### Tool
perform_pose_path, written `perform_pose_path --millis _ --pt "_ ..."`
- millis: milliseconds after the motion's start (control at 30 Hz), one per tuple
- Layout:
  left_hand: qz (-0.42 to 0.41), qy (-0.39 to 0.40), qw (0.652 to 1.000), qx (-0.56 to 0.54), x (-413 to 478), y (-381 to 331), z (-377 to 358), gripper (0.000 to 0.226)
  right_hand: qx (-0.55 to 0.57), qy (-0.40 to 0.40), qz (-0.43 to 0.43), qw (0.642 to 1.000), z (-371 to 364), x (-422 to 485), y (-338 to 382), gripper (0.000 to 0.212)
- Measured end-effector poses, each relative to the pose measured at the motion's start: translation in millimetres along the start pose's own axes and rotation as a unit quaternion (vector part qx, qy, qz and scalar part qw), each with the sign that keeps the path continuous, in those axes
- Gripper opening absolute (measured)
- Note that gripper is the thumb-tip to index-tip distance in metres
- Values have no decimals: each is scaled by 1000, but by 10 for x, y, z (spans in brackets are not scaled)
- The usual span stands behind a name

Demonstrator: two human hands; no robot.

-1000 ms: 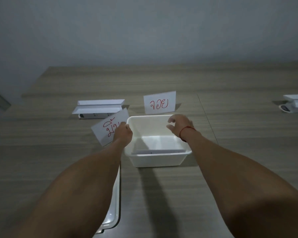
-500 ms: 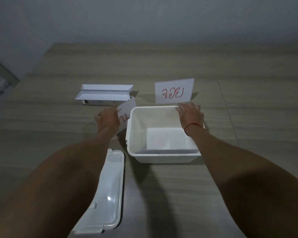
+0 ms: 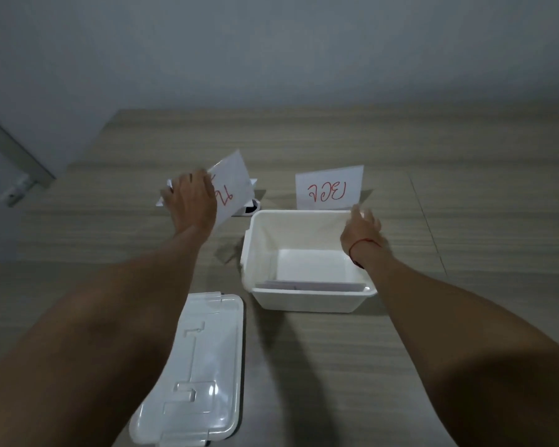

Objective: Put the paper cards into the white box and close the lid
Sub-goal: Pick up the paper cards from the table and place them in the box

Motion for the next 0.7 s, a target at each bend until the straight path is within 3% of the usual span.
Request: perform_pose_path --millis 100,300,500,700 --pt "-38 -19 998 -39 67 -235 216 35 13 36 -46 998 90 -152 -95 61" --pt "-132 0 980 -148 -299 -798 357 35 0 25 -90 996 276 -419 -271 40" --pt "-286 39 950 -120 -700 -1125 254 41 6 7 -104 995 310 -543 -364 40" --pt "-288 59 945 -146 -830 -1158 279 37 19 -9 -117 993 302 -616 -376 40"
Point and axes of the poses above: each hand's wrist, its own x-axis towards the middle knuckle, its own z-axis out of the back of the hand, y = z × x, the point moved 4 cm from there along x, towards the middle knuckle, and after that the axes turned 5 degrees about -y, right-handed, at the moved point
